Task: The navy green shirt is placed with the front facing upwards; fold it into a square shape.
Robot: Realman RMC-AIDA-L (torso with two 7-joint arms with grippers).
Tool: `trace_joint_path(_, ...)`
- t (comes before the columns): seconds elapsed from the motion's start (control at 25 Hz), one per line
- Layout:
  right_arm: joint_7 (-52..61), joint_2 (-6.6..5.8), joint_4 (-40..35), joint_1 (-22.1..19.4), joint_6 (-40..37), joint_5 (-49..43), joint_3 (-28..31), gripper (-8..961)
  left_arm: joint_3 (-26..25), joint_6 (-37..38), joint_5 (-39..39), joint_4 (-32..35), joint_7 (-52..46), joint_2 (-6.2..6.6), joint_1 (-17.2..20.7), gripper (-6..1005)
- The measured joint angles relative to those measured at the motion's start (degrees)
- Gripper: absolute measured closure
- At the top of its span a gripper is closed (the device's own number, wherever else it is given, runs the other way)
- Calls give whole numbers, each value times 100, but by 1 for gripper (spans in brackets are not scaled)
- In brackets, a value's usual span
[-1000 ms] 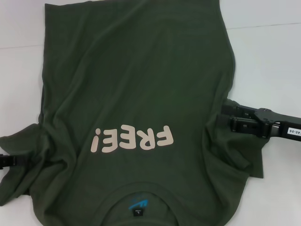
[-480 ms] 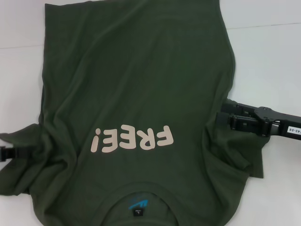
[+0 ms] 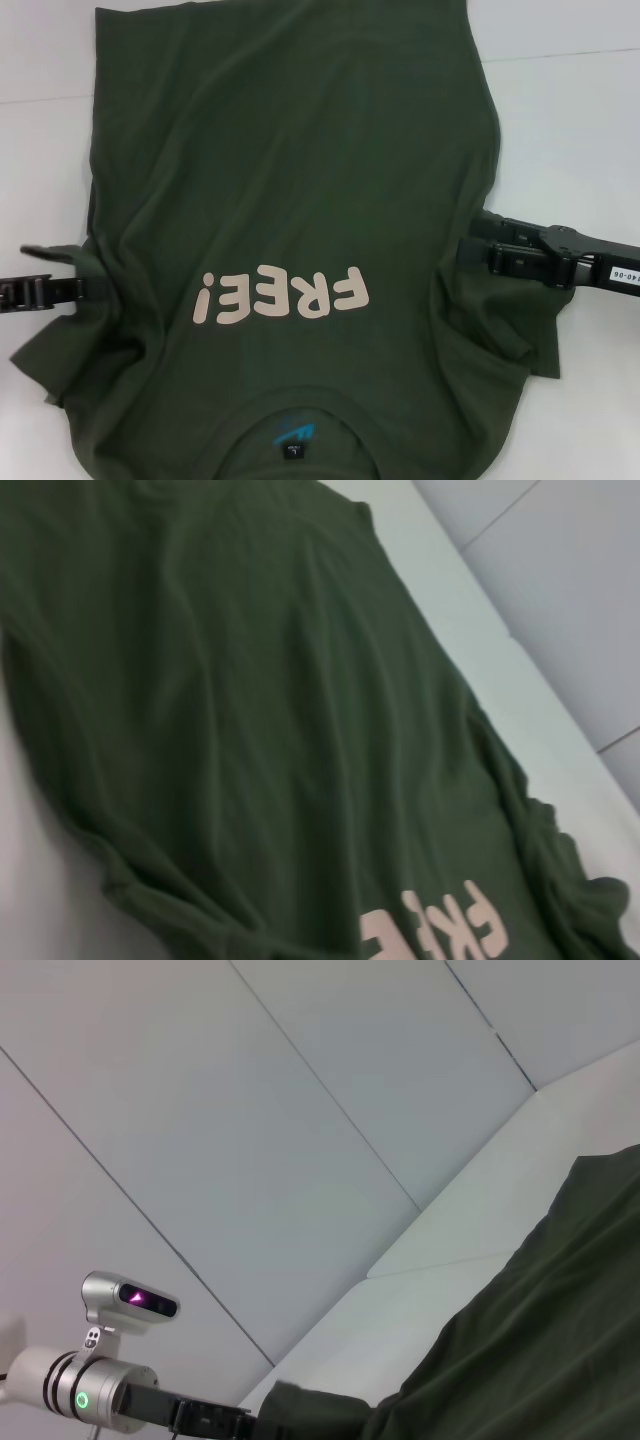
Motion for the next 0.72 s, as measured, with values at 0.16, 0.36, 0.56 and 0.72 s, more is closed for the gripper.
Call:
trace_joint_path(0.16,1,2,0,1,0,0,0,6,1,22,-113,-5,-1,-108,-26,985)
trace_joint_path(0.36,-18,2,0,15,0,0,-2,6,1,37,-169,-22,-7,-239,-128,986)
trace_joint_path(0.56,-27,5,0,-5,0,0,-2,6,2,-56,-169,-190,-8,-267,-216,986)
trace_joint_path(0.72,-32,15,0,-22,0,0,-3,6,-17,-108,-190,-287,1,-269,-249,986)
